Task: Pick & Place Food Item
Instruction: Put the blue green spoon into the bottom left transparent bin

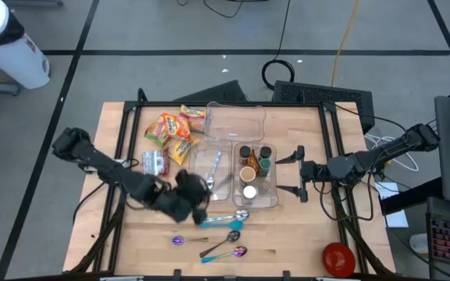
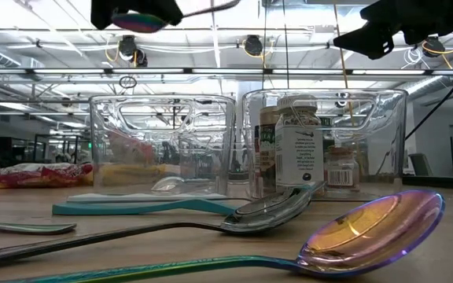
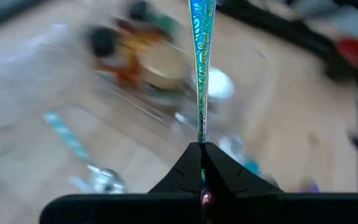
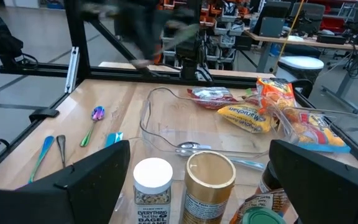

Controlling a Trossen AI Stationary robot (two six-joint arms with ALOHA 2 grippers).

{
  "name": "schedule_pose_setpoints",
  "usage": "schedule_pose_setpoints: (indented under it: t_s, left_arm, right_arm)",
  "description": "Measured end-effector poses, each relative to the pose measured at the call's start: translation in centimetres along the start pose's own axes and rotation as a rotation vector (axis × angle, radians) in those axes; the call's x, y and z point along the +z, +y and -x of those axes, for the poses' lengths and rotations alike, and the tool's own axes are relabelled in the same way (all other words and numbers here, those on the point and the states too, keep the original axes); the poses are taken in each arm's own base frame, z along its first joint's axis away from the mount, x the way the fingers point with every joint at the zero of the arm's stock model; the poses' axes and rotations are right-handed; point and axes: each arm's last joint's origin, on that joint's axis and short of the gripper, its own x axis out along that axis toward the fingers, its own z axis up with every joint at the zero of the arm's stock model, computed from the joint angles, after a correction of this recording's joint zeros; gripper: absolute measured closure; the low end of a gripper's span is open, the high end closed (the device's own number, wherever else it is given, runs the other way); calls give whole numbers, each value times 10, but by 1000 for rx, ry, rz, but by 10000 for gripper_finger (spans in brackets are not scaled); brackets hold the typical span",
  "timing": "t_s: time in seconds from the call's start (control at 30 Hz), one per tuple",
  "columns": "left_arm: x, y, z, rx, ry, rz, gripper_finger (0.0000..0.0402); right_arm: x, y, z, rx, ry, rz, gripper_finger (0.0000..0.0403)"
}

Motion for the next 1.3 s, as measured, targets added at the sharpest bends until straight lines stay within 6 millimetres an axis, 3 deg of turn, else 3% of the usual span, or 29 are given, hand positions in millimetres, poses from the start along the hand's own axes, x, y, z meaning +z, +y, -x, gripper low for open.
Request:
schedule_pose_setpoints:
  t_s: [0.2, 0.5, 0.83, 1.3]
  left_arm:
    - [14, 38, -25, 207, 7, 146, 398]
    - [-2, 76, -82, 329, 157, 381, 398]
    - [-17, 87, -118, 348, 300, 489, 395]
    - [-20, 82, -129, 326, 248, 435, 377]
  right_arm:
    - [0, 0, 0, 0, 0, 1, 23]
    - [0, 0, 0, 0, 1, 7, 23]
    - [0, 0, 0, 0, 0, 7, 23]
    - [0, 0, 0, 0, 0, 6, 23]
